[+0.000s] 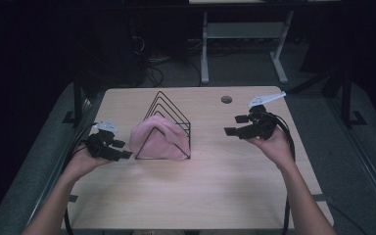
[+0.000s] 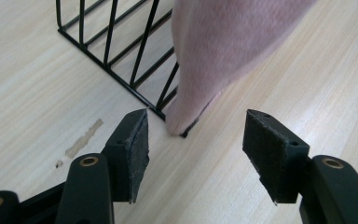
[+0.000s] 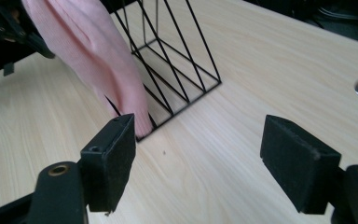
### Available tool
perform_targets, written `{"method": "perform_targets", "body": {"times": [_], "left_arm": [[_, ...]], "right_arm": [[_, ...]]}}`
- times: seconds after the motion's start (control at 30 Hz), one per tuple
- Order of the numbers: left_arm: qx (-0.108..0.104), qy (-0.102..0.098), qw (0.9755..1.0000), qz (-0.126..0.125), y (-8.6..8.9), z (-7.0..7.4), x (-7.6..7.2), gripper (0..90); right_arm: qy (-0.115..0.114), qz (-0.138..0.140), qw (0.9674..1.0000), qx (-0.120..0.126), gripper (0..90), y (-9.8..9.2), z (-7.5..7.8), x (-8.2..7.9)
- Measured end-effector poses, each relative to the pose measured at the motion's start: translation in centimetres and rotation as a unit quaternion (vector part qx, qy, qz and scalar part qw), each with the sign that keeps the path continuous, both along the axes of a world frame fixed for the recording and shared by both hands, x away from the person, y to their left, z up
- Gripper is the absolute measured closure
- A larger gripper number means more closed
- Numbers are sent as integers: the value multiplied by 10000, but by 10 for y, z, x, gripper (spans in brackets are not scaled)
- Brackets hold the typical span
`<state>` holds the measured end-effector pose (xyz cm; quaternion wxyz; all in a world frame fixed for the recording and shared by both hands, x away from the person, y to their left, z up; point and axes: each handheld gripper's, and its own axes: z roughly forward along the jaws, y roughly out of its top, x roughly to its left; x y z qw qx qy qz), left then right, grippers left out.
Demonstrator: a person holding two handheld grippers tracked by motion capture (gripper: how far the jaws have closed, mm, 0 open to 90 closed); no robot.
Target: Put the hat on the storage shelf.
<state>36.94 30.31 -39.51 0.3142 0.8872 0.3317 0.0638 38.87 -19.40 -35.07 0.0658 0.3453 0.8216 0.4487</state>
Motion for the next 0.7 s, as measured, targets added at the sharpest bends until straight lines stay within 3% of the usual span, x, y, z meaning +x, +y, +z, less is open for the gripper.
{"method": "perform_targets", "body": {"times": [0.53, 0.7], "left_arm": [[-73, -89, 9997, 207, 12, -9, -21, 354], [-135, -115, 9996, 200, 13, -13, -30, 348]], "right_arm": [[216, -545, 9983, 16, 245, -61, -39, -43], [278, -747, 9968, 43, 237, -81, -58, -69]]}}
